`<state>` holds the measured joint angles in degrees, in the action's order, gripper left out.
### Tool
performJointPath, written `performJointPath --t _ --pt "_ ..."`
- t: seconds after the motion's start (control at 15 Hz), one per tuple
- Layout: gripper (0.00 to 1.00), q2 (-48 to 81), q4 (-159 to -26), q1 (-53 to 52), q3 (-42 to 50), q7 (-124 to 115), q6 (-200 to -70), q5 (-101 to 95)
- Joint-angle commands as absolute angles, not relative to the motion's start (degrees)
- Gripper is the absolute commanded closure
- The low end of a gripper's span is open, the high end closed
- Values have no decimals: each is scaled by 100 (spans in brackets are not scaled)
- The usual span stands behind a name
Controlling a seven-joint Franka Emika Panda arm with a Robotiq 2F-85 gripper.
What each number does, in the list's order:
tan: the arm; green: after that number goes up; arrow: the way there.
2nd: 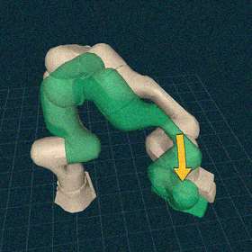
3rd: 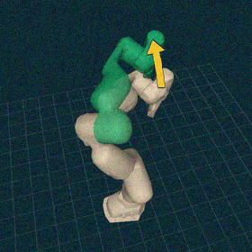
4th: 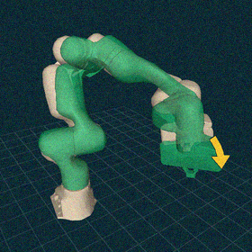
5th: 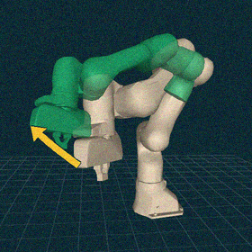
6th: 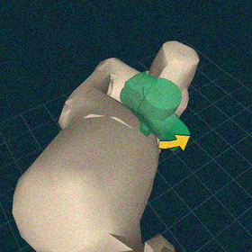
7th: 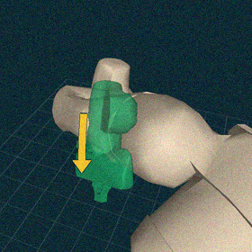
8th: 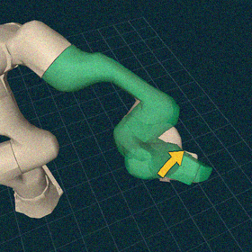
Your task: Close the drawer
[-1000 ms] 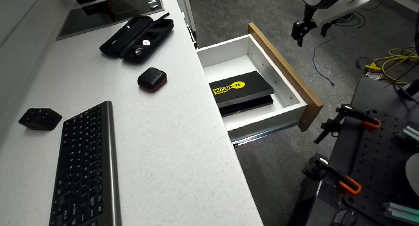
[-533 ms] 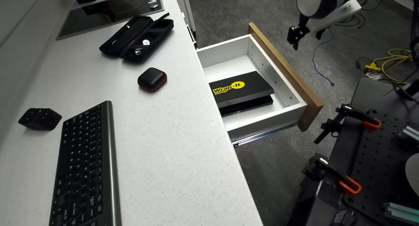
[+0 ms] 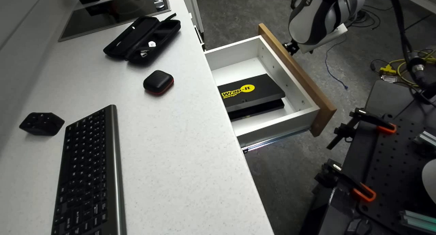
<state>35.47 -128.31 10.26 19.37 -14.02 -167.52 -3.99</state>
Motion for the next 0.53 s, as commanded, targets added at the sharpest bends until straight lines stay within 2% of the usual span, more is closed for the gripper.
performJointPath --t 0.0,0.47 --pt "0 3682 -12541 1225 1421 -1018 -16681 -37" --pt "0 3752 -12172 1184 694 -735 -16343 136"
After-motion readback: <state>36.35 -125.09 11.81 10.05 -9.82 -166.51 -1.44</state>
